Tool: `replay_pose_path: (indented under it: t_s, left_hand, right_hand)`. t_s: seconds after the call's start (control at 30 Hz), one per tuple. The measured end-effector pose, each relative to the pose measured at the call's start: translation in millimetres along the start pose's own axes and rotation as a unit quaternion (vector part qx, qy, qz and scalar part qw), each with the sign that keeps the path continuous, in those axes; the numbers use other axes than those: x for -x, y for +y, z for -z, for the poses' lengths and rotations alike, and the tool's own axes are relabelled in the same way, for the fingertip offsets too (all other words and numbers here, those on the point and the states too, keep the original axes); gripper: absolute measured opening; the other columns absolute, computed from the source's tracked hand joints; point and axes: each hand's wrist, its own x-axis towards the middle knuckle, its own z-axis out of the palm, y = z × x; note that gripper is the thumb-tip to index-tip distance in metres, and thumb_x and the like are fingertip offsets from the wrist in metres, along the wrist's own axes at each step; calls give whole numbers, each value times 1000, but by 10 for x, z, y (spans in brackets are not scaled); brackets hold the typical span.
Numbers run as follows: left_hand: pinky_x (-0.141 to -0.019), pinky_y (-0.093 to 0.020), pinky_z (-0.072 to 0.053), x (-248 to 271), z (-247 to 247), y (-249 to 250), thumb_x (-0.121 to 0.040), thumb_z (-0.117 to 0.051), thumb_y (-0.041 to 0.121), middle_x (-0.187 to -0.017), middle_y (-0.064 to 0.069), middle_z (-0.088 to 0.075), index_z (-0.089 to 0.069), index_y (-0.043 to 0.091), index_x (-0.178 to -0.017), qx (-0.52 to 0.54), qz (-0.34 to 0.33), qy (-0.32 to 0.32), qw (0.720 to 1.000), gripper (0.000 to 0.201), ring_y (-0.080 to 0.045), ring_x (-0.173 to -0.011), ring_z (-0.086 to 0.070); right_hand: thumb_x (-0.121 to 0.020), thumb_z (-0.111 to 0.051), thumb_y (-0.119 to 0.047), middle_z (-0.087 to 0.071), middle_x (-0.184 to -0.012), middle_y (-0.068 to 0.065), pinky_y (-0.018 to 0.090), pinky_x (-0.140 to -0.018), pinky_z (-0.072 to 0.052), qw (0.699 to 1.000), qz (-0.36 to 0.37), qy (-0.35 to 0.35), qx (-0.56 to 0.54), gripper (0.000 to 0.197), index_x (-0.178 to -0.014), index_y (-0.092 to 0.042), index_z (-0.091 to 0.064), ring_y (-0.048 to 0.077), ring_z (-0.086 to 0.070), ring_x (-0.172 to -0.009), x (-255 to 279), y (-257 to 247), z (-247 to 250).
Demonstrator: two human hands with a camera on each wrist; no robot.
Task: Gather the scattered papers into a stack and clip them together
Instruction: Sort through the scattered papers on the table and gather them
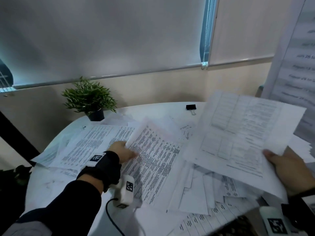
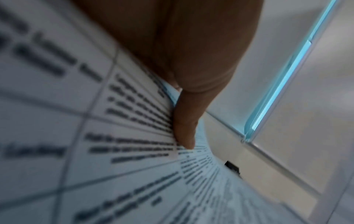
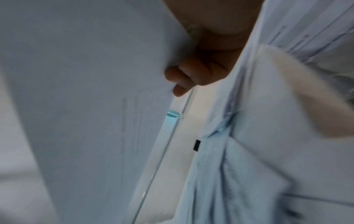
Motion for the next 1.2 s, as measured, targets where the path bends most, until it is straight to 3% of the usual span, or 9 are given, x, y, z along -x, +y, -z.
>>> replay_pose_path:
  t_s: [0.2, 0.37, 0.47, 0.6, 0.7, 0.8, 0.93, 1.03, 1.2]
  left_hand:
    - [-87, -41, -52, 158, 356, 48, -82, -68, -1, -103, -15, -70, -65, 4, -109, 304, -67, 81, 947, 27, -29, -89, -66]
    - [-60, -23, -57, 443, 302, 263, -84, -63, -6, -91, -7, -72, -64, 9, -100, 381, -131, 41, 914, 23, -12, -68, -71]
    - [-63, -29, -58, 535, 112, 336, -80, -64, -5, -86, -5, -75, -66, 11, -97, 378, -157, 27, 912, 24, -18, -74, -71]
    - [-85, -42, -55, 586, -45, 403, -92, -59, 25, -97, -4, -74, -67, 23, -102, 381, -144, 21, 913, 13, -26, -96, -68]
    - [-87, -36, -49, 572, -59, 421, -89, -37, 67, -91, 1, -75, -66, 27, -100, 451, -64, -45, 889, 51, -22, -94, -67]
    - [-93, -40, -50, 570, -145, 450, -84, -63, 52, -111, -7, -71, -61, 17, -115, 359, -130, -54, 922, 47, -24, -103, -67]
    - [-84, -36, -52, 559, -263, 561, -91, -57, 2, -108, -8, -69, -57, 13, -117, 350, -181, 45, 918, 29, -27, -100, -65]
    - [-78, -33, -54, 584, -262, 660, -93, -55, 6, -99, -2, -69, -55, 18, -113, 382, -191, 36, 904, 24, -20, -88, -66]
    - [-67, -27, -47, 425, 21, 438, -95, -52, 18, -98, 0, -63, -46, 25, -118, 174, -206, 25, 963, 24, -21, -87, -62]
  right_hand:
    - [-94, -52, -9, -57, -122, 19, 17, -71, -32, 995, 64, 68, -17, 34, -122, 10, -50, 28, -54, -112, -29, -818, -177]
    - [-93, -53, -11, -67, -95, -2, 34, -86, -46, 986, 103, -133, -3, 13, -97, -18, -64, 22, -60, -96, 52, -897, -834]
    - [-91, -54, -26, -62, -116, -1, 42, -92, -47, 978, 22, -207, -25, 29, -119, -19, -53, 23, -57, -106, 176, -782, -1171]
    - [-95, -52, -22, -58, -103, -1, 44, -95, -47, 982, -13, -185, -20, 33, -123, -16, -34, 24, -57, -99, 225, -612, -1224]
    - [-94, -54, -18, -62, -107, 7, 45, -88, -52, 989, 33, -142, 9, 28, -112, -27, -35, 25, -63, -93, 245, -599, -1106]
    - [-93, -55, -16, -63, -99, 3, 27, -70, -51, 989, 85, -111, -40, 32, -113, -28, -34, 11, -63, -83, 254, -655, -974]
    - [-84, -68, -18, -65, -105, -2, 36, -86, -52, 975, 28, -190, -115, 61, -127, -34, -28, 15, -65, -95, 329, -575, -818]
    - [-87, -62, -4, -67, -116, 2, 45, -96, -49, 970, 13, -229, -75, 44, -128, -16, -49, 21, -64, -106, 190, -452, -634]
    - [-85, -54, 5, -59, -118, 14, 35, -89, -41, 985, 81, -59, 139, 35, -119, -6, -56, 31, -55, -105, -601, -661, -69]
